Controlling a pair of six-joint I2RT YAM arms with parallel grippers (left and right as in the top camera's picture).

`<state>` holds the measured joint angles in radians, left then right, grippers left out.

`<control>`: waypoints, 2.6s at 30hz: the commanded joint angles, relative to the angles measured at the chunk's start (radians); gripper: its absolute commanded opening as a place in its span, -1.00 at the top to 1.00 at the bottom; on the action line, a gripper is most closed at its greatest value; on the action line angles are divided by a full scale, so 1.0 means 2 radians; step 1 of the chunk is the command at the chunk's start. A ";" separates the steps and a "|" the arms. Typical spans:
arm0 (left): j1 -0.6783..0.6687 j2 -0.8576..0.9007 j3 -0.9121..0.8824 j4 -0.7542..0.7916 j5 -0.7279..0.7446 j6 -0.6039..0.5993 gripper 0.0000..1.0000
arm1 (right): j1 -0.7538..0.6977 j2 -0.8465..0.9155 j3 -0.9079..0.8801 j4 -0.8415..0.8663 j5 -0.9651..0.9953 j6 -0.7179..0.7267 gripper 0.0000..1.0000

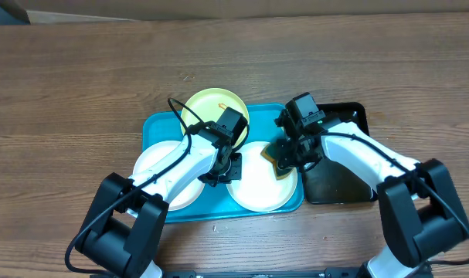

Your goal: Clean dirty plates on tray and stack at the side

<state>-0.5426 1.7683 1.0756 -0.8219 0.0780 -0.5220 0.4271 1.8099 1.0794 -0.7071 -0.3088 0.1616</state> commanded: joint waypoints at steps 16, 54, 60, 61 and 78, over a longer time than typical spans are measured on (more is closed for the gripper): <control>0.000 0.003 -0.004 -0.002 0.000 0.003 0.90 | -0.006 0.031 0.035 0.011 -0.224 0.006 0.92; -0.001 0.005 -0.014 -0.014 0.023 0.010 0.47 | -0.165 0.017 0.099 -0.147 0.152 0.027 -0.03; -0.001 0.005 -0.016 -0.010 0.023 0.010 0.05 | -0.186 0.017 0.163 -0.186 0.098 0.026 -0.15; -0.001 0.005 -0.018 -0.009 0.023 0.010 0.06 | -0.191 0.017 0.174 -0.191 0.093 0.026 -0.16; 0.001 0.004 -0.014 -0.026 0.029 0.014 0.92 | -0.263 0.017 0.203 -0.212 0.103 0.026 -1.00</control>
<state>-0.5411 1.7687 1.0405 -0.8547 0.1276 -0.5102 -0.0952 1.8671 1.4700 -1.1336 -0.1173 0.2096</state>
